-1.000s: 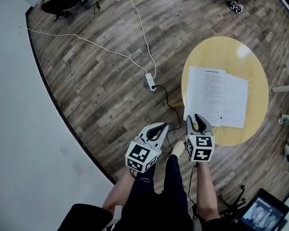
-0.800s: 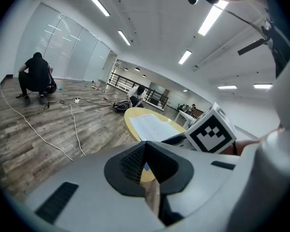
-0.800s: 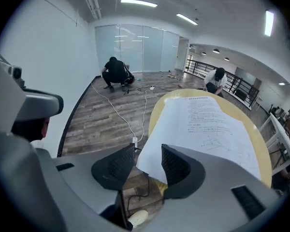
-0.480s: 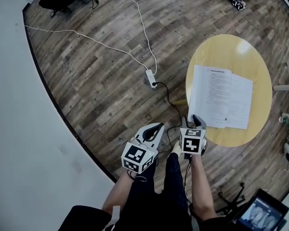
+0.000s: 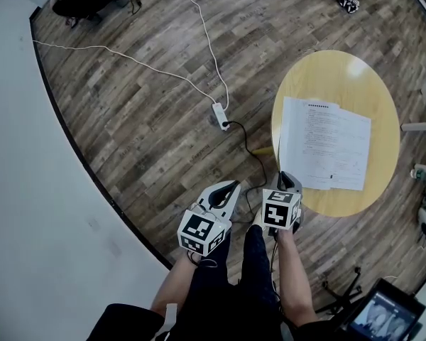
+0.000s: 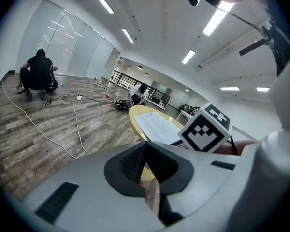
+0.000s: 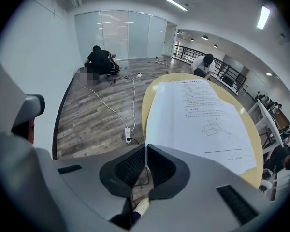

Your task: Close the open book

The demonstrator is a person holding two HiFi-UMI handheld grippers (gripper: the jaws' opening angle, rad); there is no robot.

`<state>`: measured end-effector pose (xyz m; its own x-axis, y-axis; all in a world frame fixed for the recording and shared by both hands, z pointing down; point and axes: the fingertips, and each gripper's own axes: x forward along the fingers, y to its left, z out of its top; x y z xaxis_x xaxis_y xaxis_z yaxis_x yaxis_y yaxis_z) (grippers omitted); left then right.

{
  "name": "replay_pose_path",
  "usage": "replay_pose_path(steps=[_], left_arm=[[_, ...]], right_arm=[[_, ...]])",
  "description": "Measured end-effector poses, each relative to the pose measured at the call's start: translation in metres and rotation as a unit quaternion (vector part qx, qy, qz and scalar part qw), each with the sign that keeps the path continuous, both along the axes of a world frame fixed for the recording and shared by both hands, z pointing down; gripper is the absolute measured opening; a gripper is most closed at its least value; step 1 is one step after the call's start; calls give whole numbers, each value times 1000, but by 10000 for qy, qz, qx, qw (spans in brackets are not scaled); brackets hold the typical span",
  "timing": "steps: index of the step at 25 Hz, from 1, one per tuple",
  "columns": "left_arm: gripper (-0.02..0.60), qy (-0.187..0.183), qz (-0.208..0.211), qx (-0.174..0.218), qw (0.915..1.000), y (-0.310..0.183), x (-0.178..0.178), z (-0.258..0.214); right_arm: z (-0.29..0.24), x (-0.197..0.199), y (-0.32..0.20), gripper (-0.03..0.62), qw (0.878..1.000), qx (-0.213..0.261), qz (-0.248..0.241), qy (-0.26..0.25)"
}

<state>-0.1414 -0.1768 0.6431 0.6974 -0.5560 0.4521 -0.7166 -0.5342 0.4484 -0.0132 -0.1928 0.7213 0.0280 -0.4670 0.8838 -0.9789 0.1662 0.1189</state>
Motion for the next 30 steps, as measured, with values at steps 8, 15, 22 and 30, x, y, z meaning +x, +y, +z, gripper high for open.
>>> replay_pose_path(steps=[8, 15, 22, 30], left_arm=[[3, -114, -20, 138, 9998, -12, 13, -6], [3, -150, 151, 652, 9976, -22, 74, -59], [3, -227, 629, 1137, 9913, -13, 177, -94], [3, -409, 1141, 1116, 9863, 6, 279, -69]], right_arm=[[-27, 6, 2, 17, 9978, 293, 158, -576], [-115, 60, 10, 17, 9890, 1067, 309, -975], [-149, 187, 34, 17, 9778, 1710, 881, -833], [-74, 322, 72, 23, 9720, 1469, 1721, -639]])
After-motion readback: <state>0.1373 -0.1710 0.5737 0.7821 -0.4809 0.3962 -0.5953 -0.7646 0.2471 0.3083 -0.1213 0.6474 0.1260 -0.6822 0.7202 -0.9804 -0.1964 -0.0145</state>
